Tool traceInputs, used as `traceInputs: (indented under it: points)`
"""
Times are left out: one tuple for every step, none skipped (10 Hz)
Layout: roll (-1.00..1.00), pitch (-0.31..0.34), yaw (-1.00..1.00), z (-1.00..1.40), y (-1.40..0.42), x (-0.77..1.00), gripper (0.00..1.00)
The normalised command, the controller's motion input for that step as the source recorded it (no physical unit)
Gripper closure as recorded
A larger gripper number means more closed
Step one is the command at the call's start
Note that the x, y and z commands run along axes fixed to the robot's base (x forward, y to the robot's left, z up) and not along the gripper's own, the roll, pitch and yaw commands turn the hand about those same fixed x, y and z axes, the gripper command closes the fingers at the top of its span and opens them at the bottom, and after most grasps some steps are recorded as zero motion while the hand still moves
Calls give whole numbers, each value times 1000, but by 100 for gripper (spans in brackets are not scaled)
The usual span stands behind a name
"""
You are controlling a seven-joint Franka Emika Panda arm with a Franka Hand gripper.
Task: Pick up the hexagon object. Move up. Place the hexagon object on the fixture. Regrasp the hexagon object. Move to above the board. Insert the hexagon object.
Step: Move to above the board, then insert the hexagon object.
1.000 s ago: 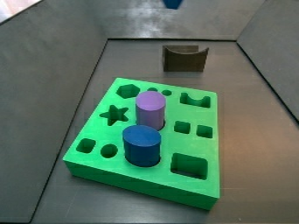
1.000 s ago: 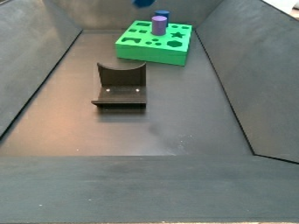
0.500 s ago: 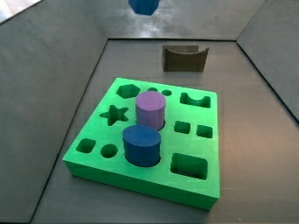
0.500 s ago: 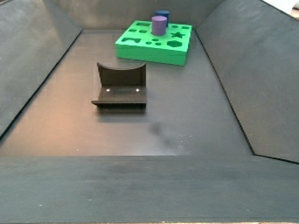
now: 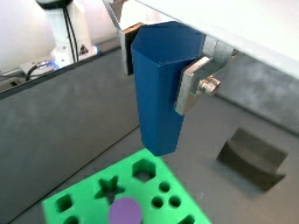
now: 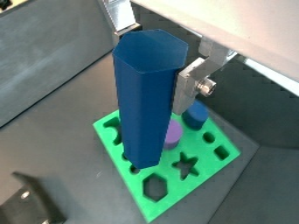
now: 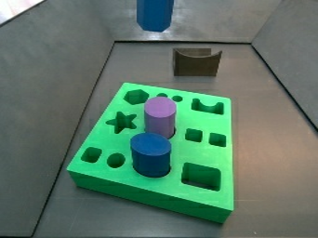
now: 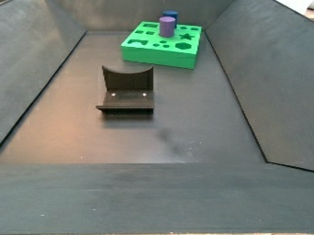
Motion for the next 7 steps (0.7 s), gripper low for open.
traceInputs:
  points:
    - [-325,-140,-29,0,31,-87,100]
    - [-222,-98,-24,3,25,-63,100]
    - [0,-16,-77,-100,31,-229,100]
    - [53,-13,-14,-309,163,-343,100]
    - [34,-94,0,-506,269,-520,100]
    - [0,-174,49,-783,311,-366,100]
    - [-89,-184,129,-809,280,-123,100]
